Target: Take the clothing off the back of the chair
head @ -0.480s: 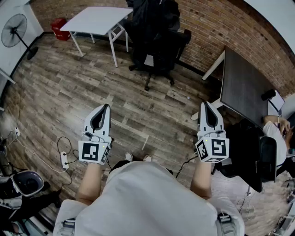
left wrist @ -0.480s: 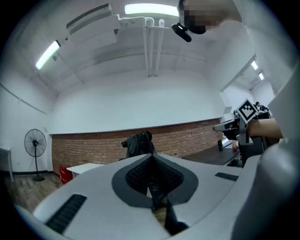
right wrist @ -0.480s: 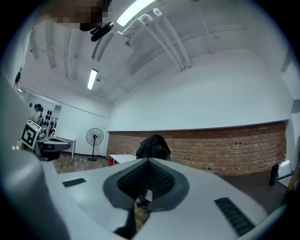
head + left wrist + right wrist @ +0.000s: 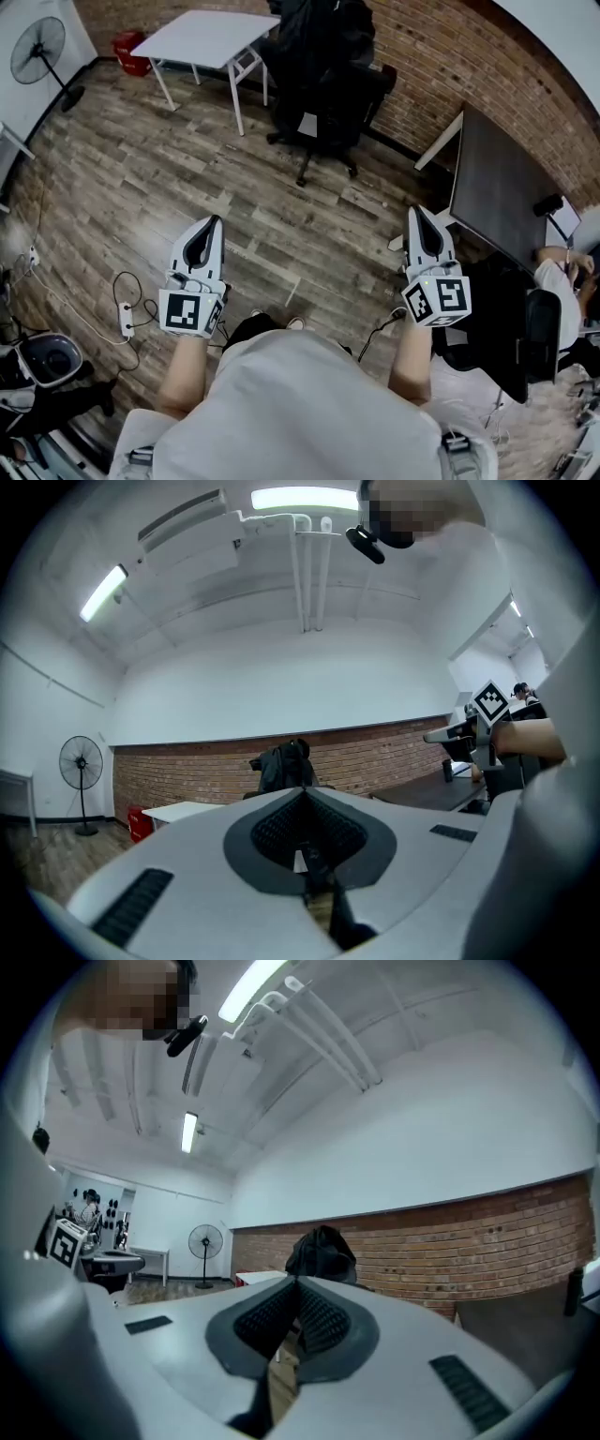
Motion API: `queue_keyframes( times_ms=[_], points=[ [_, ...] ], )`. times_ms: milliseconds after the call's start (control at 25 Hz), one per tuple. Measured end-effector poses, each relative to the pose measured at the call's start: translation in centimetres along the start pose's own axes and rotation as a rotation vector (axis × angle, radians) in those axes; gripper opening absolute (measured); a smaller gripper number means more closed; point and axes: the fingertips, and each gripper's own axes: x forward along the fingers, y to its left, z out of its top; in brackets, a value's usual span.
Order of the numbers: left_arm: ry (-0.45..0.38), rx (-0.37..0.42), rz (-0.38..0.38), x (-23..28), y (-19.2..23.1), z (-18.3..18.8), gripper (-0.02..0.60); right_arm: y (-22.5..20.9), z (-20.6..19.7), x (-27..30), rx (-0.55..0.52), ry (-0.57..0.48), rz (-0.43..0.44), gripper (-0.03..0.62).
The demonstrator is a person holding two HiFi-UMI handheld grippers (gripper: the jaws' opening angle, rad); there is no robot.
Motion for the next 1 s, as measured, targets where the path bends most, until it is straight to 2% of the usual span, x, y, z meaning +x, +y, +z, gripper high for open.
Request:
queue_keyframes(
  times_ms=[280, 440, 560, 760, 1000],
  points=[
    [0.053, -0.021, 0.028, -0.3, 0.2, -2.0, 0.021, -0.2, -2.9, 1.3, 0.014, 0.074, 0.015, 0.021],
    [0.09, -0.041, 0.015, 1.8, 1.4, -3.7, 0.021, 0.2, -4.4, 3.7, 0.026, 0.111, 0.032, 0.021],
    [0.094, -0.062, -0.026, 5.3, 2.1, -4.9, 0.021, 0.0, -5.3, 6.0, 0.026, 0.138, 0.021, 0.021],
    [0.055, -0.088, -0.107, 13.0, 3.9, -5.6, 0.021, -1.9, -5.7, 10.9, -0.003, 0.184, -0.036, 0.021],
    [0.026, -0.112, -0.165, 21.8, 9.5, -4.8, 0.021, -2.2, -1.4, 20.8, -0.062, 0.121, -0.06, 0.021]
  ],
)
